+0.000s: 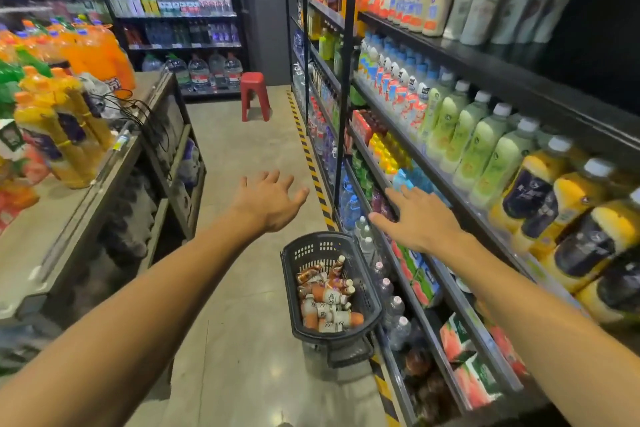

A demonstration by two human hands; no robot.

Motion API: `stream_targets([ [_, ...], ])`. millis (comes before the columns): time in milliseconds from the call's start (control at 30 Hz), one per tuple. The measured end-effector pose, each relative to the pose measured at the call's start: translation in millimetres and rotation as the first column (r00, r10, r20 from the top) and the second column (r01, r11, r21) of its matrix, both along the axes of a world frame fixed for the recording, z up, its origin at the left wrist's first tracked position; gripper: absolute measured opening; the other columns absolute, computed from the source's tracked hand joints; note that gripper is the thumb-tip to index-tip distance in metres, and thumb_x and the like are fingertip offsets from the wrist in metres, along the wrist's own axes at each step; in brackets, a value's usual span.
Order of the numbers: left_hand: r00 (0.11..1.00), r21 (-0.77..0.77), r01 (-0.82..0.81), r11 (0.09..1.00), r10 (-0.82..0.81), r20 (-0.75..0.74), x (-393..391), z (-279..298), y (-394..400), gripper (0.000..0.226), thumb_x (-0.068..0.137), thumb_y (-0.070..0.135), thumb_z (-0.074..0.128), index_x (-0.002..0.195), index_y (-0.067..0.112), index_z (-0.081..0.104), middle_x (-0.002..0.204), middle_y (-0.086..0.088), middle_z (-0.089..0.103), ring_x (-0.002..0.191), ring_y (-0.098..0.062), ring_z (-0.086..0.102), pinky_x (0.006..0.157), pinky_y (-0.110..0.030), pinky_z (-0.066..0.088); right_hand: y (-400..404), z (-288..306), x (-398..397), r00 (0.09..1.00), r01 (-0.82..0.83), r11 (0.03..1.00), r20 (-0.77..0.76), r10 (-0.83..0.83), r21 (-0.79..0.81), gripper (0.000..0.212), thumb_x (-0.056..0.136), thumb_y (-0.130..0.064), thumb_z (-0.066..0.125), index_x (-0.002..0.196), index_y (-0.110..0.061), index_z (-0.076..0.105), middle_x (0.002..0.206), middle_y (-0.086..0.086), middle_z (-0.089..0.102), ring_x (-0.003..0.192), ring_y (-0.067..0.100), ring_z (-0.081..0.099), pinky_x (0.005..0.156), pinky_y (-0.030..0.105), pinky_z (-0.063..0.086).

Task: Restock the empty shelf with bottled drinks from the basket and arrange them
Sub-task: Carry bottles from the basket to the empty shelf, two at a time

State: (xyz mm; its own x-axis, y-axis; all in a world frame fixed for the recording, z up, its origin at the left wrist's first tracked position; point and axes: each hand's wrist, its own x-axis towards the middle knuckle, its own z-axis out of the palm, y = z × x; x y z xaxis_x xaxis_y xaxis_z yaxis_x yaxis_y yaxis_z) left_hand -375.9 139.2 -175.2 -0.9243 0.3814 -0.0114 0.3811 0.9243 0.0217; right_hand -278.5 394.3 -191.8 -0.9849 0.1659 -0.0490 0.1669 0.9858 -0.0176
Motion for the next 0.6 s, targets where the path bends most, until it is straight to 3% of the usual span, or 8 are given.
stream_targets([
  [267, 0.999, 0.019, 0.047, 0.999, -0.048, 0.017, -121.4, -69.9, 6.2, 0.069, 0.101, 0.064, 0.011, 0.159, 0.027, 0.019, 0.168, -0.005, 0.014, 0.155, -0.025, 0.013, 0.122, -0.056, 0.009, 1.3, -56.9, -98.8, 0.996, 0.087, 0.996, 0.011, -0.087, 0.0, 0.081, 0.099, -0.072, 0.029, 0.163, -0.024, 0.021, 0.168, 0.009, 0.024, 0.156, 0.03, 0.019, 0.126, 0.047, 0.015],
  [433, 0.998, 0.004, 0.05, 0.999, -0.05, 0.042, -172.5, -122.4, 10.3, 0.069, 0.101, 0.063, 0.013, 0.157, 0.024, 0.024, 0.166, -0.005, 0.022, 0.152, -0.026, 0.017, 0.121, -0.057, 0.013, 10.1, -101.0, -147.3, 0.994, 0.098, 0.995, 0.059, -0.097, -0.016, 0.082, 0.099, -0.073, 0.027, 0.163, -0.024, 0.019, 0.169, 0.008, 0.021, 0.156, 0.028, 0.017, 0.127, 0.048, 0.013],
  [600, 0.995, -0.003, 0.025, 1.0, -0.024, 0.094, -206.1, -184.0, 19.7, 0.07, 0.101, 0.062, 0.014, 0.159, 0.024, 0.02, 0.167, -0.007, 0.017, 0.154, -0.026, 0.013, 0.121, -0.056, 0.011, 27.7, -159.5, -189.9, 0.99, 0.079, 0.996, 0.122, -0.074, -0.031, 0.094, 0.087, -0.079, 0.005, 0.164, -0.025, 0.014, 0.17, 0.009, 0.02, 0.157, 0.029, 0.015, 0.128, 0.048, 0.012],
])
